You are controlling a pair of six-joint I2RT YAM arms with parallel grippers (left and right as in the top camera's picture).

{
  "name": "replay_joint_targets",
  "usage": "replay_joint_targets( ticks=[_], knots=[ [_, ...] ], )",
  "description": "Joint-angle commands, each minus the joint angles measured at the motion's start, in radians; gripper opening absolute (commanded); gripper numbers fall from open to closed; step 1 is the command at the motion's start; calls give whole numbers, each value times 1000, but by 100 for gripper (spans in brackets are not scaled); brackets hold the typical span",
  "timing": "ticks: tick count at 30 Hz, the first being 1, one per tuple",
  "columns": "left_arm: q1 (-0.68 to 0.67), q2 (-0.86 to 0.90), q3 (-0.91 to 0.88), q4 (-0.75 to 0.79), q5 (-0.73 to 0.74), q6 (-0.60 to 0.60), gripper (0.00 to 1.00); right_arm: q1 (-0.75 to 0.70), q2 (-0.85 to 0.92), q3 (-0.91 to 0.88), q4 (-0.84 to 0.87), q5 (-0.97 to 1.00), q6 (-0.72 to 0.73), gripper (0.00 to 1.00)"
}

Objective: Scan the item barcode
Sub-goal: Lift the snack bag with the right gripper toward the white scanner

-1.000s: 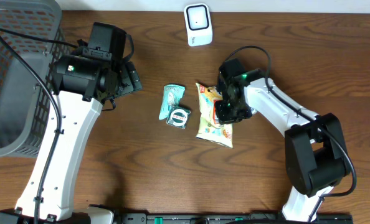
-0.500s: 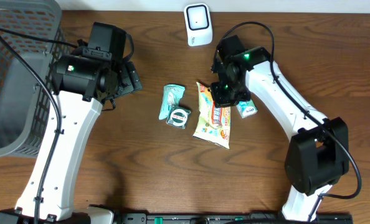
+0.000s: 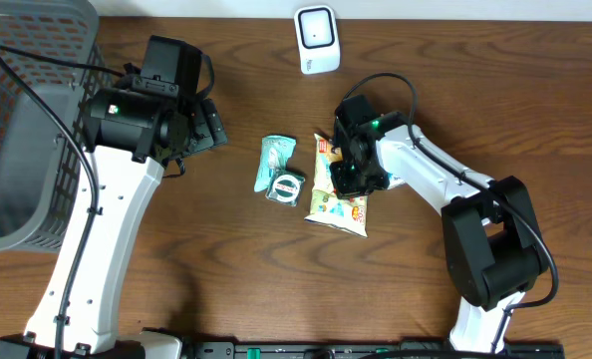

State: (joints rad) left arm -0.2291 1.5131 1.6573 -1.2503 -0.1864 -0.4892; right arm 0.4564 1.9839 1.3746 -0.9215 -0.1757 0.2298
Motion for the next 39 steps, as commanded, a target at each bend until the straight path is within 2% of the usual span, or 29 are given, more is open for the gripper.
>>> replay_joint_targets(
  ticks=[1,7,12,16,23,26,30,35,39],
  knots=[
    [3,3,8,-3,-13,10,98,-14,28,63,-70,92,28,1],
    [3,3,8,-3,-13,10,98,-34,28,305,-333,87,-4,3],
    [3,3,8,-3,-13,10,98,11,31,309,-459,87,-29,3],
    [3,3,8,-3,-13,10,98,63,31,234,-441,87,-28,5],
    [3,3,8,-3,-13,10,98,154,31,40,-218,87,51,2],
    [3,3,8,-3,-13,10,98,176,31,13,-181,87,69,1],
    [3,3,8,-3,-13,10,98,174,30,63,-216,111,68,1],
    [3,3,8,-3,-13,10,98,134,28,254,-342,197,69,1],
    [3,3,8,-3,-13,10,98,87,28,368,-338,230,69,2]
  ],
)
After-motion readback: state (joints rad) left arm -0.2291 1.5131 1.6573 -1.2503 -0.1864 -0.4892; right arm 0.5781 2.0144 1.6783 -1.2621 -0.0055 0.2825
